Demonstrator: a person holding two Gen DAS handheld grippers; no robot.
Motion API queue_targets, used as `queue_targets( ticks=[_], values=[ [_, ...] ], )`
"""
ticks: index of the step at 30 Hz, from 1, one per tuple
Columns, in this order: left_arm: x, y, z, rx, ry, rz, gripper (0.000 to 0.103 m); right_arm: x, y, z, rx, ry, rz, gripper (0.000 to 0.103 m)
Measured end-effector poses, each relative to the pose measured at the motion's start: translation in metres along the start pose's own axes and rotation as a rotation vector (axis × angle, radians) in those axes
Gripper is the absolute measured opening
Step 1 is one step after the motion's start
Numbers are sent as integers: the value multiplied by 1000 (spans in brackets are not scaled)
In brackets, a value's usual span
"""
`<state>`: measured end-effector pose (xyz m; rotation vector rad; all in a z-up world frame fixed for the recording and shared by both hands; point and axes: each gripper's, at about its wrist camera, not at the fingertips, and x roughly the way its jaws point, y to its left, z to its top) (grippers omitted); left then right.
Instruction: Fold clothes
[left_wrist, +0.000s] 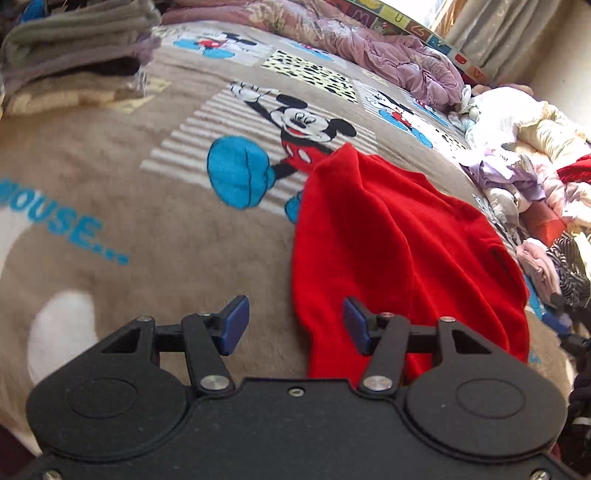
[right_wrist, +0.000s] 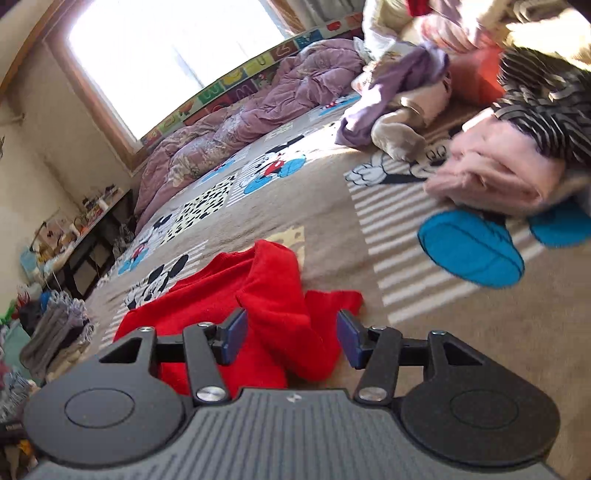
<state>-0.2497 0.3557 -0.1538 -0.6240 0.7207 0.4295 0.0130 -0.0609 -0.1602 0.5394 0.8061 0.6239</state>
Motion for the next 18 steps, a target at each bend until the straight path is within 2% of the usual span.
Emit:
queue_targets(
  ticks=[2, 7, 13, 16, 18],
  values=[
    [-7, 3, -15, -45, 26, -47, 55, -5, -25, -16, 152, -2, 28, 56],
    [-16, 12, -35, -189, 47, -96, 55, -4, -60, -47, 357, 3, 86, 56],
    [2, 23, -61, -356, 92, -100, 53, 1, -69, -72, 372, -18, 139, 56],
    [6, 23, -67, -398, 51, -103, 52, 4, -72, -73, 389, -8, 163, 56],
    [9, 21, -65, -392, 34, -113, 37, 7, -73, -73, 376, -8, 170, 55]
  ],
)
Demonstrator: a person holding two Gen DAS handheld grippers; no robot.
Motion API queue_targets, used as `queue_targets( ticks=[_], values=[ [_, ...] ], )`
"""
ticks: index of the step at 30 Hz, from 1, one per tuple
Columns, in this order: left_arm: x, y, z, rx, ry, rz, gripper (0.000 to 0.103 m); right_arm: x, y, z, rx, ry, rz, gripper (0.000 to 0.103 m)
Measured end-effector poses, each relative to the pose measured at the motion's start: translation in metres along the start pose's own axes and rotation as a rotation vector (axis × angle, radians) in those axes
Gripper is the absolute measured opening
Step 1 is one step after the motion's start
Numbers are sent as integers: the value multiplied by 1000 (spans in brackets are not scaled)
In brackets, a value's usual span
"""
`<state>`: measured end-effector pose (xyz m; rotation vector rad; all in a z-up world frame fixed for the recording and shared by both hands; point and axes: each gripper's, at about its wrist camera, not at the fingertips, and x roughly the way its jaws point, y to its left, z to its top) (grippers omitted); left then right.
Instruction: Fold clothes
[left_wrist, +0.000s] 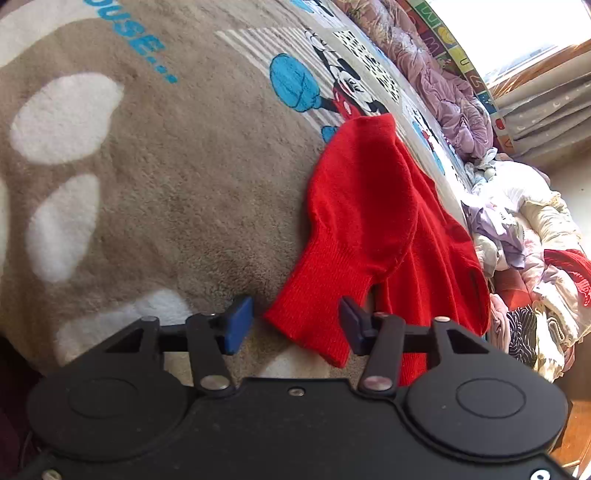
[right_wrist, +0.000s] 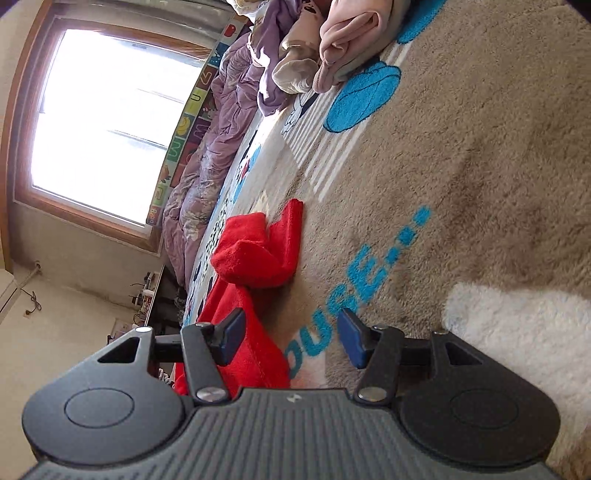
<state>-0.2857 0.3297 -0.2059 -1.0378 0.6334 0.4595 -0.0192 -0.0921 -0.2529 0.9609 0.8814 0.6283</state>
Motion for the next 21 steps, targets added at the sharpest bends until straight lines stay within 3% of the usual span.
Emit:
queue_targets(
  ticks=[1, 2, 6, 10, 15, 21],
  values=[
    [1, -1, 2, 1, -5, -8, 13, 0, 0, 0, -15, -3, 3, 55],
    [1, -2, 4, 7, -13, -16, 2, 1, 2, -1, -40, -11, -1, 55],
    [-21, -17, 24, 139, -111, -37, 2, 7, 18, -5, -185, -32, -44, 55],
    [-56, -28, 69, 305, -243, 38, 2, 9, 18, -2, -199, -33, -45, 55],
    [-72, -21, 132, 391, -262, 87, 2, 10, 16, -3, -213, -35, -43, 56],
    [-71, -12, 174, 440, -279, 149, 2, 9, 14, -5, -233, -43, -37, 56]
  ],
)
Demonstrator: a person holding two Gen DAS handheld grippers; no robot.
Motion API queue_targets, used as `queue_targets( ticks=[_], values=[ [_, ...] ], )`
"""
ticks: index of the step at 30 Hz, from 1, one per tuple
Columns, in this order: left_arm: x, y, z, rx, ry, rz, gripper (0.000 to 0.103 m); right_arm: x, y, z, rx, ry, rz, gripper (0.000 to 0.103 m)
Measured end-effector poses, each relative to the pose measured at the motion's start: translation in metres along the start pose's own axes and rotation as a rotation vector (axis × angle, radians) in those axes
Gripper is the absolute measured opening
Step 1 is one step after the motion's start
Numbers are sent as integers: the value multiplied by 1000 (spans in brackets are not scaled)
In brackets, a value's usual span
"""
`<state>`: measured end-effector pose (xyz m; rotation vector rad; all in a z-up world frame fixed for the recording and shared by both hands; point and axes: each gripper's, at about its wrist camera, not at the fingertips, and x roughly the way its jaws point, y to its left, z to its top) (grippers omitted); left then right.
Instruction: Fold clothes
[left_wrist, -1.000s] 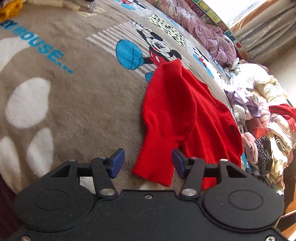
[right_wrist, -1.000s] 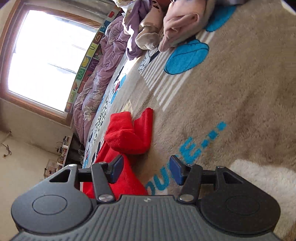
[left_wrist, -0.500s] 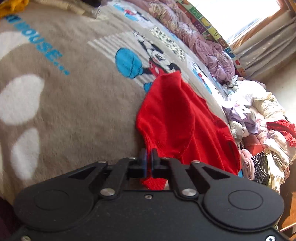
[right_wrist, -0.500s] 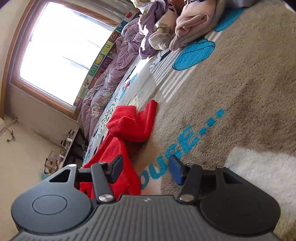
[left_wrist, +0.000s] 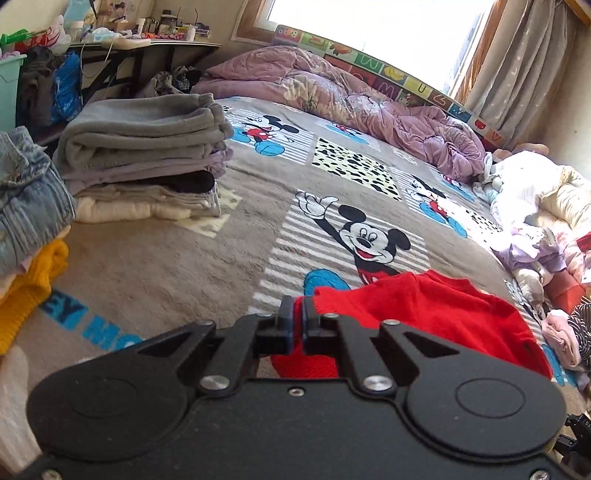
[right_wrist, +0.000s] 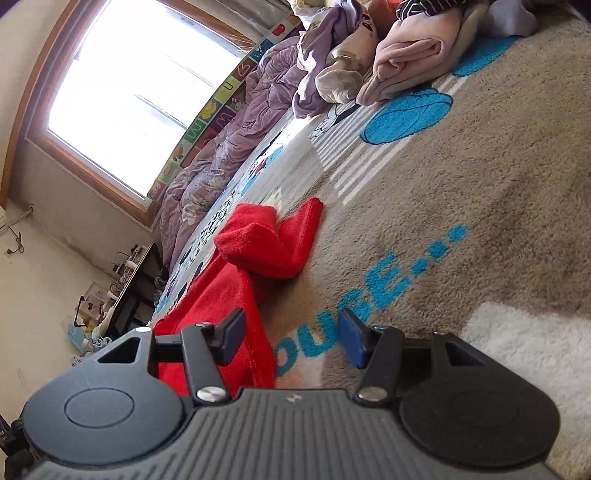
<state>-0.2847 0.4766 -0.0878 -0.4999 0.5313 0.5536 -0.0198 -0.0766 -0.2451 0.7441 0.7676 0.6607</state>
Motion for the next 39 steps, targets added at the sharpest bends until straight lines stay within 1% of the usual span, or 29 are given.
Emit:
queue_targets(
  ticks=[4, 6, 7, 8, 9, 11, 12, 14, 15, 17, 18, 19, 21, 22, 24, 25, 26, 28, 29, 30, 31, 32, 34, 36, 38, 39],
  values=[
    [12, 15, 8, -2, 8, 24, 2, 0, 0, -1, -13, -1, 2, 56],
    [20, 25, 2, -17, 22, 59, 2, 1, 1, -1, -19, 0, 4, 56],
    [27, 33, -3, -49, 41, 91, 2, 1, 1, -1, -21, 0, 4, 56],
    [33, 40, -9, -75, 57, 128, 4, 1, 1, -1, -23, 1, 4, 56],
    [34, 39, -16, -62, 59, 199, 4, 1, 1, -1, -27, 1, 2, 56],
    [35, 36, -29, -36, 63, 341, 14, 1, 2, -2, -33, 1, 0, 56],
    [34, 34, -36, -26, 62, 397, 15, 1, 3, -2, -36, 3, -3, 56],
    [15, 17, -48, -56, 21, 311, 24, 0, 5, -2, -41, 8, -12, 56],
    [6, 8, -54, -71, 7, 262, 26, -1, 7, -2, -44, 15, -21, 56],
    [4, -16, -73, -104, 65, 82, 27, -3, 16, -3, -54, 47, -55, 56],
    [10, -33, -89, -127, 123, -45, 28, -4, 20, -3, -59, 64, -73, 56],
    [15, -47, -103, -141, 177, -122, 30, -5, 26, -4, -74, 84, -90, 56],
    [26, -75, -131, -171, 283, -270, 30, -6, 40, -9, -114, 127, -124, 56],
    [32, -87, -142, -193, 319, -304, 30, -7, 45, -12, -128, 144, -130, 56],
    [44, -109, -164, -232, 388, -352, 30, -10, 52, -20, -139, 170, -124, 56],
    [48, -117, -172, -238, 404, -369, 30, -10, 54, -24, -132, 176, -116, 56],
    [52, -125, -179, -245, 418, -384, 30, -10, 54, -28, -128, 178, -118, 54],
    [55, -134, -183, -256, 403, -385, 30, -7, 54, -31, -132, 178, -130, 47],
    [55, -134, -182, -260, 391, -380, 29, -6, 54, -30, -124, 175, -129, 37],
    [55, -135, -181, -264, 378, -374, 20, -5, 51, -30, -96, 174, -118, 25],
    [54, -136, -180, -268, 366, -369, 3, -4, 49, -29, -66, 178, -103, 19],
    [54, -137, -179, -272, 354, -364, 3, -3, 48, -30, -38, 184, -88, 11],
    [44, -132, -170, -264, 317, -362, 3, -2, 45, -30, 19, 194, -57, 11],
    [27, -123, -154, -242, 270, -368, 3, -10, 54, -29, 93, 196, 13, 11],
    [10, -112, -140, -222, 227, -369, 3, -15, 69, -33, 74, 223, 27, 11],
    [10, -103, -140, -225, 230, -347, 3, -13, 74, -37, 62, 251, 20, 11]
  ],
)
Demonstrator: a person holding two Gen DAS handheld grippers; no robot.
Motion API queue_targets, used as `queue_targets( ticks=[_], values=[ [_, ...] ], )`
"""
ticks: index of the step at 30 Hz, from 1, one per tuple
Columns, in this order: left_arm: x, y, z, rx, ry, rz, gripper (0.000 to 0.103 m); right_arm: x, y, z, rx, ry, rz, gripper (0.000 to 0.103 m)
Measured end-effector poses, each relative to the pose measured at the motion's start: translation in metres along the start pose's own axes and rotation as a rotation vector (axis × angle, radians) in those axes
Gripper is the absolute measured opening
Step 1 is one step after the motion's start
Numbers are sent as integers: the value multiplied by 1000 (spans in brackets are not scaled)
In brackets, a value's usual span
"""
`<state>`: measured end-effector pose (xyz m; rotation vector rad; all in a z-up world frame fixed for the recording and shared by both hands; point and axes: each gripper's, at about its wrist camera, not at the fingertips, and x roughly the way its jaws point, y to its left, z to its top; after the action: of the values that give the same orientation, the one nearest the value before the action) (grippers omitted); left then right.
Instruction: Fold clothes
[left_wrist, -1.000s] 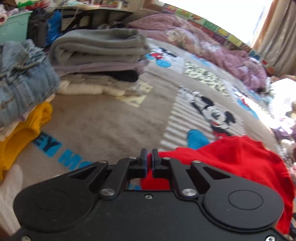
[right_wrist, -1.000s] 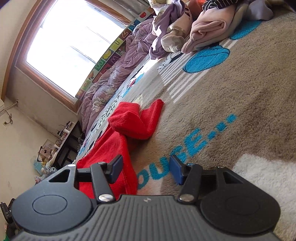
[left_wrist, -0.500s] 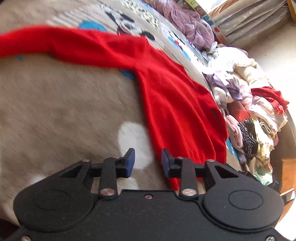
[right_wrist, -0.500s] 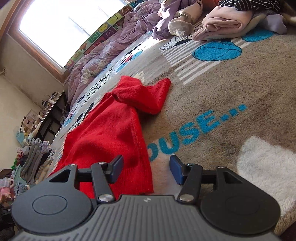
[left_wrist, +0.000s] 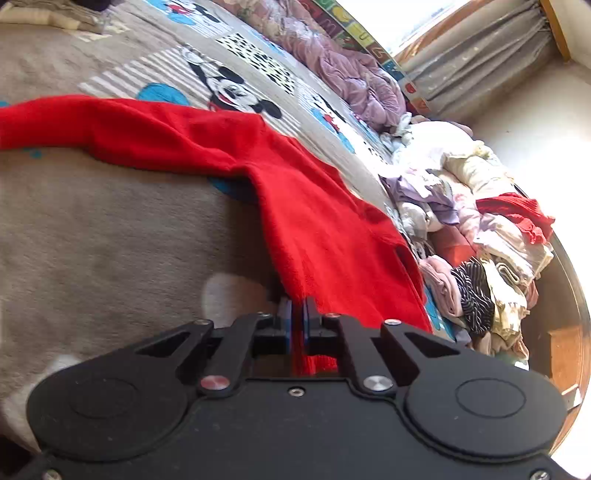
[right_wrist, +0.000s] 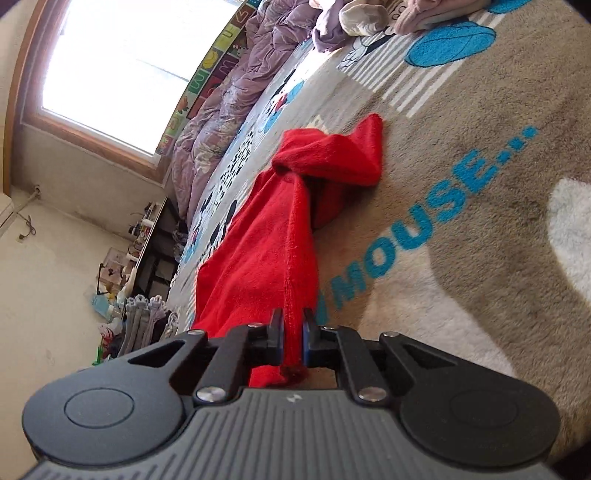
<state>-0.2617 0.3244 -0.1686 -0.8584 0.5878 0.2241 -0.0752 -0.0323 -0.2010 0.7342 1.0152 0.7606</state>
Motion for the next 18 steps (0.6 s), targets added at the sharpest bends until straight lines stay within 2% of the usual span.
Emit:
queue_targets(
  ticks=[2, 4, 5, 7, 8, 9, 11, 12, 15, 18],
  values=[
    [8, 19, -4, -19, 48, 46, 3, 13, -5, -9, 1, 79, -72, 11],
    [25, 32, -15, 11, 141, 71, 4, 18, -17, -17, 35, 99, -109, 11],
    [24, 34, -17, 10, 132, 68, 7, 15, -19, -18, 46, 89, -104, 13],
    [22, 37, -20, 7, 116, 61, 11, 3, -20, -19, 62, 58, -82, 25],
    [21, 38, -21, 7, 105, 58, 13, -5, -20, -17, 72, 27, -77, 38],
    [16, 37, -18, 12, 75, 59, 16, -13, -22, -14, 82, -10, -74, 46],
    [10, 40, -12, 8, 25, 39, 36, -20, -30, -1, 139, -72, -68, 46],
    [7, 41, -9, 2, 1, 31, 41, -21, -37, 6, 181, -103, -64, 46],
    [12, 62, -10, -91, -1, 41, 42, -14, -56, 33, 275, -195, -63, 46],
    [11, 73, -16, -124, -26, 20, 36, 5, -64, 70, 237, -236, -111, 46]
  ],
)
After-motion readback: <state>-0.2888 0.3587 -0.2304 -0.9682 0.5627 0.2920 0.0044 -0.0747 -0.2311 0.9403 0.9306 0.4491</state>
